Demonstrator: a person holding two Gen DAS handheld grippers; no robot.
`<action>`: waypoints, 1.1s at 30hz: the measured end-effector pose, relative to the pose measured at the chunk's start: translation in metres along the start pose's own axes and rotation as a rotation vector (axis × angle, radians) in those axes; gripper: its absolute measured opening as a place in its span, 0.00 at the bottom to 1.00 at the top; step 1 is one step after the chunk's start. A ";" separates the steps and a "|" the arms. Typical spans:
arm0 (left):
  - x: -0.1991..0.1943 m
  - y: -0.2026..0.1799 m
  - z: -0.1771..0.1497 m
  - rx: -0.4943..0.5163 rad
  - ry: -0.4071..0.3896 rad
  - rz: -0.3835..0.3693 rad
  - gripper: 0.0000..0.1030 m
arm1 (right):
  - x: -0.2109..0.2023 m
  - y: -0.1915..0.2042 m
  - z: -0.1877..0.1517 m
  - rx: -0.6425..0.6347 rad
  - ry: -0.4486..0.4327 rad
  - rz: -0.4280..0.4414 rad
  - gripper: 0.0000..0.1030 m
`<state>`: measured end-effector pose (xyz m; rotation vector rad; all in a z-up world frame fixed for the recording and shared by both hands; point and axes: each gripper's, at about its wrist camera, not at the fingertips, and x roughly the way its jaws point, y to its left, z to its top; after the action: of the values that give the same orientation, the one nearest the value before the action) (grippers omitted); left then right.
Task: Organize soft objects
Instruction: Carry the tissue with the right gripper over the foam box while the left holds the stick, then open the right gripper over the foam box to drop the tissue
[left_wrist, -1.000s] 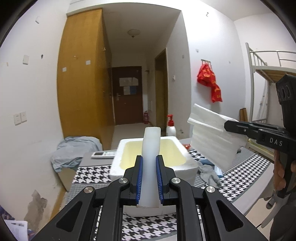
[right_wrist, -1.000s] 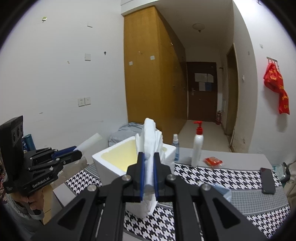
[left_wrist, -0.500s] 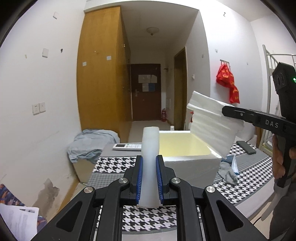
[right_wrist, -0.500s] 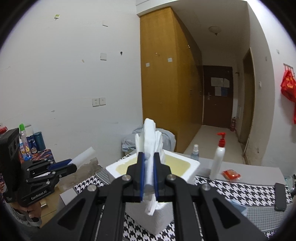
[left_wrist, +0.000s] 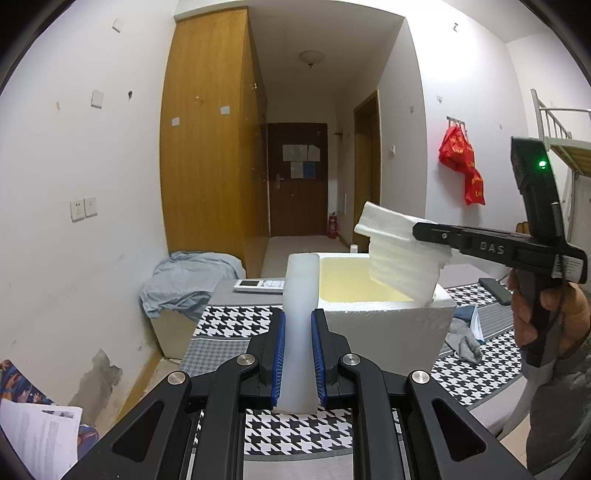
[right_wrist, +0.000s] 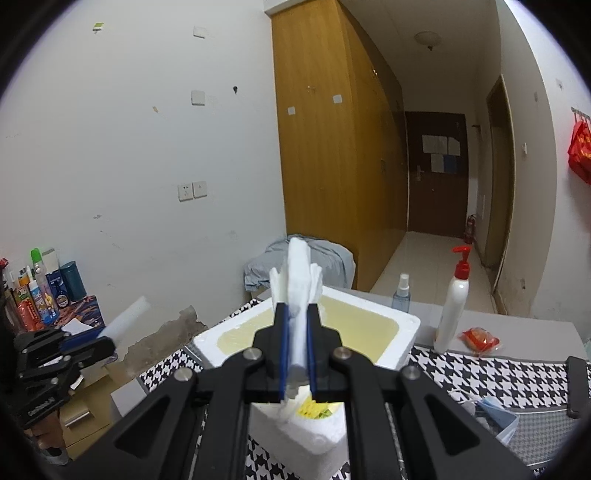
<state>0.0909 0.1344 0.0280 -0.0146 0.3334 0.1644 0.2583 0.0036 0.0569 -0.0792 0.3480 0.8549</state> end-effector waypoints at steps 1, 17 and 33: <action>0.001 0.000 0.000 0.001 0.003 0.002 0.15 | 0.002 0.000 0.000 0.001 0.004 -0.003 0.11; 0.011 0.005 -0.001 -0.007 0.016 0.014 0.15 | 0.026 0.004 -0.001 -0.018 0.034 -0.098 0.95; 0.020 0.007 0.007 -0.008 0.018 -0.005 0.15 | 0.008 0.006 -0.004 -0.015 -0.002 -0.057 1.00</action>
<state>0.1104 0.1446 0.0286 -0.0253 0.3505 0.1608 0.2577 0.0125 0.0512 -0.1022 0.3360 0.8014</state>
